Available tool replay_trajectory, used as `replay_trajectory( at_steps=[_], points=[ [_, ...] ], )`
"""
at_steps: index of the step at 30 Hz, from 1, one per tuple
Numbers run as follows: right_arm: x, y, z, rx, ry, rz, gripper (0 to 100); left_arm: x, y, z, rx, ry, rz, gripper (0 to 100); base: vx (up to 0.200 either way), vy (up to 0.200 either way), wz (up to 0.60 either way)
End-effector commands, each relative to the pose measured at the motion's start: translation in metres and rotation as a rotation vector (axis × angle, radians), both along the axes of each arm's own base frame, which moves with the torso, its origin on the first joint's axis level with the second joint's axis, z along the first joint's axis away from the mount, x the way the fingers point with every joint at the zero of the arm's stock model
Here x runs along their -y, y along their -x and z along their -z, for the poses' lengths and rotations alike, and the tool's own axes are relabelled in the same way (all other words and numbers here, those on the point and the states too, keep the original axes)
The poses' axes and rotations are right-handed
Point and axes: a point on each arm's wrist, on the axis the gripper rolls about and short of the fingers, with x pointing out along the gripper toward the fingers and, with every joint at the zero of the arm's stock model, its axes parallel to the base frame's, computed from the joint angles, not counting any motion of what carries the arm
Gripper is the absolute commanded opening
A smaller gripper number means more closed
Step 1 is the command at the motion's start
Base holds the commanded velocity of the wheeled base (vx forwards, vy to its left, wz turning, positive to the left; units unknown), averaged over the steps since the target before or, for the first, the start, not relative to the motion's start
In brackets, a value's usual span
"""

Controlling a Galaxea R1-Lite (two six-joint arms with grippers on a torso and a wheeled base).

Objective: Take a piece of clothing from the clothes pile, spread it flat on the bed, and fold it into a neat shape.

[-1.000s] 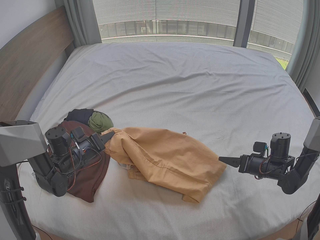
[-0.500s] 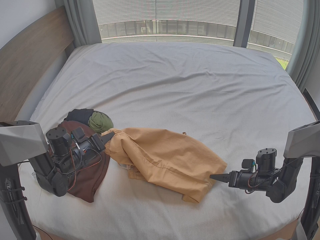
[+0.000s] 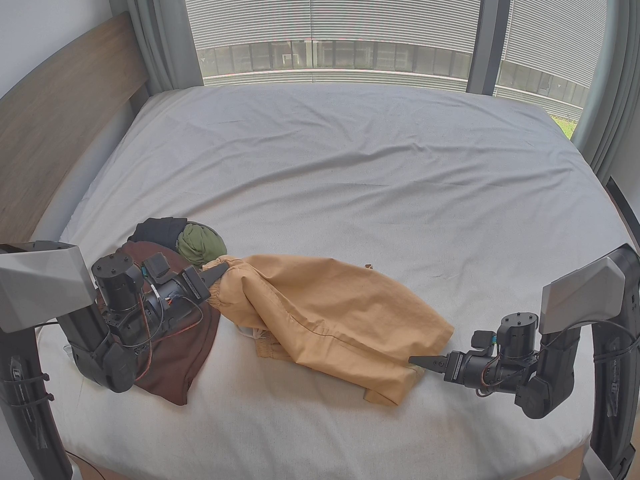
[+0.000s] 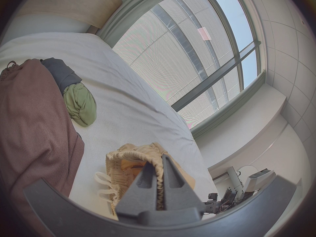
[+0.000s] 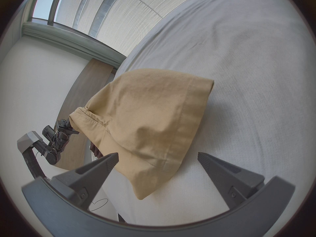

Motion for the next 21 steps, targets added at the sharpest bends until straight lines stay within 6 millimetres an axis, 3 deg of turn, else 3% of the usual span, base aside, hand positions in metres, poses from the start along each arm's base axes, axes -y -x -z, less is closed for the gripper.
replay_trajectory(
  at_steps=[1,10,21],
  points=[
    [-0.005,0.001,0.008,-0.024,0.001,-0.011,100,0.0,0.0,-0.001,0.004,0.001,-0.001,0,0.0,0.0,0.0],
    [-0.022,-0.002,0.018,-0.011,0.029,0.03,100,0.0,-0.001,-0.002,0.009,0.002,-0.002,0,0.0,0.0,0.0],
    [-0.032,-0.002,0.016,-0.034,-0.033,0.033,100,0.0,-0.001,-0.002,0.009,0.002,-0.002,0,0.0,0.0,0.0]
  ],
)
